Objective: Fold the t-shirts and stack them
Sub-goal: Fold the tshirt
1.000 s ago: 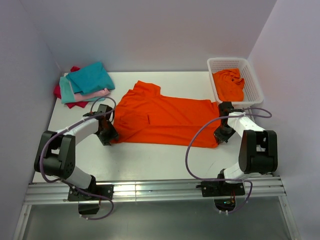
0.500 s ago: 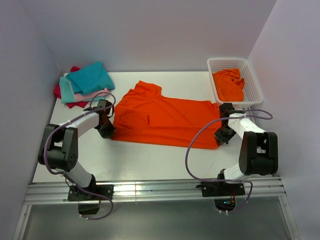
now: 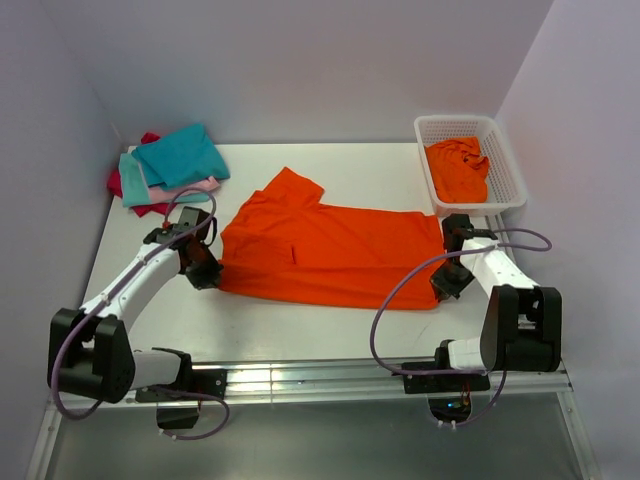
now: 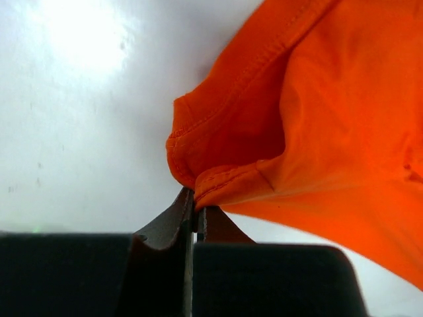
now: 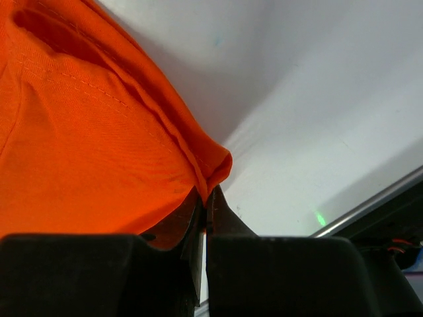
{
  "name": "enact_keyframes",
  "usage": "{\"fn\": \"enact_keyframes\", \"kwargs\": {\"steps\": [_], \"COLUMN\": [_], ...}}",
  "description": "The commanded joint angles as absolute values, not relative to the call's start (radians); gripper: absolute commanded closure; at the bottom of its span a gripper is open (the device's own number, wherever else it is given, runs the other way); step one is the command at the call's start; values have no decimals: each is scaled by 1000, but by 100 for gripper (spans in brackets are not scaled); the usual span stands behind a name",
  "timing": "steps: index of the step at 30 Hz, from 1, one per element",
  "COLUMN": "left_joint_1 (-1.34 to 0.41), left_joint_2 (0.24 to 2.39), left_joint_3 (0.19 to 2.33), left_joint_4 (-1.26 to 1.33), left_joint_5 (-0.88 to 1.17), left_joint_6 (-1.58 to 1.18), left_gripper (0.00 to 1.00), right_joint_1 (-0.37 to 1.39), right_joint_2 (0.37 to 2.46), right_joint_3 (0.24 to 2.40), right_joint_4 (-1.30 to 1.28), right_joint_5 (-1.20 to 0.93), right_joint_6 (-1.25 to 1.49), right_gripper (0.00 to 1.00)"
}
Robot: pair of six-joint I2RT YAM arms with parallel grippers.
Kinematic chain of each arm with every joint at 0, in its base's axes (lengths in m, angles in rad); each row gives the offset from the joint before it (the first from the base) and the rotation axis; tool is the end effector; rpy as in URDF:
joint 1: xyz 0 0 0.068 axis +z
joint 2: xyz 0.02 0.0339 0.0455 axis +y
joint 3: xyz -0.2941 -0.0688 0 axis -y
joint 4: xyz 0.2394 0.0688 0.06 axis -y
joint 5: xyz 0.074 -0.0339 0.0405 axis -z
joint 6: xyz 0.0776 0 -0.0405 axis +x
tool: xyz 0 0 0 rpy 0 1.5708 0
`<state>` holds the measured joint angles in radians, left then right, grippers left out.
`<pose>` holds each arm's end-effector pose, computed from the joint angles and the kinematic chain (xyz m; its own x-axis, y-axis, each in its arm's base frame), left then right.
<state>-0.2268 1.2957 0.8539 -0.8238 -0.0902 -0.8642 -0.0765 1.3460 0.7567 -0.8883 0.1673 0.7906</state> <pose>0.2234 -0.0444 0.2041 -0.7537 -0.6035 -0.2604 -0.5786 0.7971 -0.1728 0.1992 -0.0282 0.1672 -0.6338 0.7515 -0.1833 0.7695 0.6367 -0.0505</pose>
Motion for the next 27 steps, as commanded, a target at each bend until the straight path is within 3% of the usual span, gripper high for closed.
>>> {"fn": "enact_keyframes", "kwargs": {"steps": [1, 8, 10, 11, 12, 13, 14, 15, 16, 17, 23, 27], "left_joint_1": [-245, -261, -261, -261, -261, -261, -261, -261, -261, -261, -253, -276], "left_joint_2": [1237, 1123, 1111, 1111, 1109, 1106, 1103, 1103, 1103, 1104, 1241, 1542], "left_joint_3": [903, 891, 923, 934, 942, 956, 966, 982, 1030, 1066, 1420, 1723], "left_joint_4": [-969, -1124, -1176, -1192, -1206, -1239, -1255, -1276, -1319, -1344, -1268, -1140], "left_joint_5": [-71, -78, -86, -84, -81, -80, -77, -72, -69, -69, -115, -105], "left_joint_6": [-913, -954, -947, -939, -934, -924, -917, -911, -902, -896, -783, -750], "left_gripper": [99, 95, 90, 86, 79, 58, 47, 38, 19, 16, 14, 21], "right_joint_1": [-86, -87, -87, -87, -87, -87, -87, -87, -87, -87, -87, -87], "right_joint_2": [1298, 1212, 1187, 1181, 1175, 1163, 1155, 1147, 1126, 1115, 1074, 1144], "right_joint_3": [756, 742, 742, 749, 753, 770, 781, 793, 823, 842, 988, 1023], "right_joint_4": [-968, -1061, -1081, -1091, -1103, -1124, -1138, -1152, -1182, -1198, -1194, -1076], "right_joint_5": [192, 190, 180, 175, 175, 172, 172, 175, 178, 179, 160, 91], "right_joint_6": [813, 828, 825, 825, 828, 828, 830, 830, 828, 831, 819, 759], "right_gripper": [100, 100, 75, 57, 27, 12, 5, 4, 4, 4, 4, 5]}}
